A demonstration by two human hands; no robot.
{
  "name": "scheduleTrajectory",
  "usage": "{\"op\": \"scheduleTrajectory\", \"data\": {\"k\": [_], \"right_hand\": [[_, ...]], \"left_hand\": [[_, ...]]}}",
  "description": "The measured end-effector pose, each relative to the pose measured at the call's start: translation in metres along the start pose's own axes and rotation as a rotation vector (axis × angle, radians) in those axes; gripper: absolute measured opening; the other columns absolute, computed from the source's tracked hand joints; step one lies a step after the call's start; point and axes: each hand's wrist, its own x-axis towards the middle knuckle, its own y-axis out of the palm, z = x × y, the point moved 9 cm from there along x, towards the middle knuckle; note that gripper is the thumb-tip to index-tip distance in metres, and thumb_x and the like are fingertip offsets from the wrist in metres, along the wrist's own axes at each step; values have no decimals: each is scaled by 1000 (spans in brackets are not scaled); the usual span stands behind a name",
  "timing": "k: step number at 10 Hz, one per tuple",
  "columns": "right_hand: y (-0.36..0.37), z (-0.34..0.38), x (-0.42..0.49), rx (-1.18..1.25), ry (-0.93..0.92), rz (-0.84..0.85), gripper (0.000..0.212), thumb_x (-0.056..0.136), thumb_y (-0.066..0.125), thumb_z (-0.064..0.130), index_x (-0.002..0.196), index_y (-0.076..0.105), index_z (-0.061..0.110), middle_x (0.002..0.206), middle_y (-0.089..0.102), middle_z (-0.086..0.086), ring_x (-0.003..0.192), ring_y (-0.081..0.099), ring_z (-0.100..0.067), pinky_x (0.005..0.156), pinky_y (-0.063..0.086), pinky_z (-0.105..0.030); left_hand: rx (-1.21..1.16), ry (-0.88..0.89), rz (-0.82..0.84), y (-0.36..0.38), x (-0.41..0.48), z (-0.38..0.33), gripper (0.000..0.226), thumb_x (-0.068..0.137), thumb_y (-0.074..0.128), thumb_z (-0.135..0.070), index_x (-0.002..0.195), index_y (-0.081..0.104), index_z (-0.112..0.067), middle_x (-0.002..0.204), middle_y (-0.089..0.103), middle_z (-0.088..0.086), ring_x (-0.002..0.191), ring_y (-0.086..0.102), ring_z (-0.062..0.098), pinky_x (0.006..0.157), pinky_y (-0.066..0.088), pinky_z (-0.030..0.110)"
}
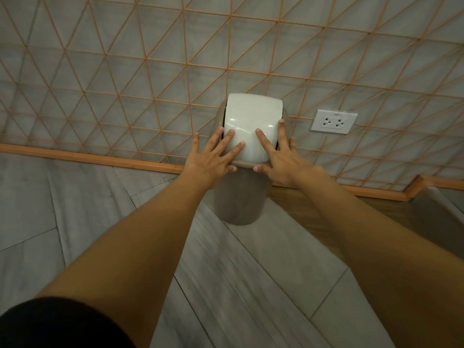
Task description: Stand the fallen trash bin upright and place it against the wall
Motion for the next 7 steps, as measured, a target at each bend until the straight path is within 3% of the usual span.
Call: {"op": "scheduleTrajectory", "data": {"k": [4,5,6,7], "right_hand": [[-12,8,-12,-61,16,-29,84,93,50,44,150,-12,38,156,-33,-11,144,-13,-48,117,12,-59],[-26,16,-20,-112,3,-58,78,96,47,36,152,-8,33,160,-21,-12,146,-4,-45,115,18,-58],[-52,34,-41,-191,-46,-153,65,95,44,19,152,12,20,157,21,-19,139,29,-41,102,39,-54],[-85,51,-63,-219,-85,-177,52,91,43,13,142,31,14,130,55,-20,112,54,-40,86,45,-47]], "left_hand": [[-98,45,-45,-4,-16,-4,67,97,20,-55,150,-13,-32,161,-20,0,148,-16,24,114,1,67],[-141,55,-58,-22,-22,-1,65,99,27,-47,152,-5,-28,163,-11,1,149,-4,22,115,3,66],[-252,20,-50,-44,-37,4,62,100,34,-36,153,5,-22,163,8,3,147,19,22,115,5,62],[-353,9,-10,-82,-53,11,58,100,36,-30,152,12,-20,160,22,4,142,32,24,115,9,63]]}}
